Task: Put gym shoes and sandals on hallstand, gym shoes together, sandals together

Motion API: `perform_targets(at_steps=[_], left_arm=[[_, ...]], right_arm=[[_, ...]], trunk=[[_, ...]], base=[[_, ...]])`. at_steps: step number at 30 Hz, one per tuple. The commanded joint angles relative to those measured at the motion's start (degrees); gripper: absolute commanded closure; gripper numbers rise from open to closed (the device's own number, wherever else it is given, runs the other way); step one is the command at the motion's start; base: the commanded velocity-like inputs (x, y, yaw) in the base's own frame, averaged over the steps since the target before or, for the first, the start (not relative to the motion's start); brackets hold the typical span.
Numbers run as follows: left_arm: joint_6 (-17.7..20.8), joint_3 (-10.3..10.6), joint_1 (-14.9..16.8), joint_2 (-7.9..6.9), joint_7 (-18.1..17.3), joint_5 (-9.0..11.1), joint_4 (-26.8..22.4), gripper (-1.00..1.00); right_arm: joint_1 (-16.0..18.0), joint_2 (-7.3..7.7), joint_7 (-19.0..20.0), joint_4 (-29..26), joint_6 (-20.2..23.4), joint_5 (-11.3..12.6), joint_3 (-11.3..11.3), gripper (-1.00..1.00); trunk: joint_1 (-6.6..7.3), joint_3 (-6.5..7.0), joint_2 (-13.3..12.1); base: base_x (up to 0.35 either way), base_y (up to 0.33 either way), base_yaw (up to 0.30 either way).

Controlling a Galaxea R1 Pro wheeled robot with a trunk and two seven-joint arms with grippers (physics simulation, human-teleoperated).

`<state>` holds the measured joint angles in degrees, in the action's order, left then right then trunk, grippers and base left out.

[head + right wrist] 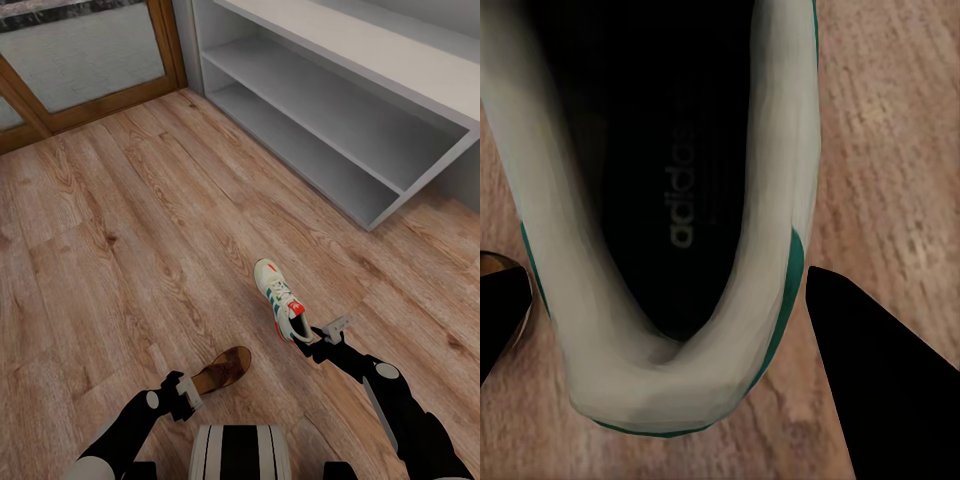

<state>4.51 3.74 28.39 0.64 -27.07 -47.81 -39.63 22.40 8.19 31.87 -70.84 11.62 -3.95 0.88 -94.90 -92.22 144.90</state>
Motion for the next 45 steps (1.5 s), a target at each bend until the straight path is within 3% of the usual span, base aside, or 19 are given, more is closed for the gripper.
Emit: perform_targets(at_steps=[1,4,13,19,45], left_arm=[[0.33,0.04,0.0,0.02,-0.26,-0.18,-0.15,-1.0],[0.33,0.04,0.04,0.09,-0.25,-0.18,-0.16,-1.0],[0.4,-0.02,0.08,0.46,0.29,-3.59,-0.21,-1.0],[0.41,-0.04,0.09,0.72,0.33,-4.44,-0.19,-1.0],[0.49,-0.04,1.64,1.45,0.56,-4.84,0.19,-1.0]], right_arm=[[0.02,-0.01,0.3,-0.09,0.25,-0.35,0.09,1.0],[0.02,-0.01,0.3,-0.09,0.24,-0.35,0.09,1.0],[0.02,-0.01,0.3,-0.09,0.27,-0.35,0.09,1.0],[0.02,-0.01,0.3,-0.09,0.29,-0.35,0.09,1.0],[0.02,0.03,0.3,-0.16,0.33,-0.35,0.09,1.0]], trunk=[[0.01,-0.03,0.01],[0.01,-0.03,0.01],[0.01,-0.03,0.01],[0.01,-0.03,0.01],[0.01,-0.03,0.01]], base=[[0.0,0.0,0.0],[0.0,0.0,0.0],[0.0,0.0,0.0],[0.0,0.0,0.0],[0.0,0.0,0.0]])
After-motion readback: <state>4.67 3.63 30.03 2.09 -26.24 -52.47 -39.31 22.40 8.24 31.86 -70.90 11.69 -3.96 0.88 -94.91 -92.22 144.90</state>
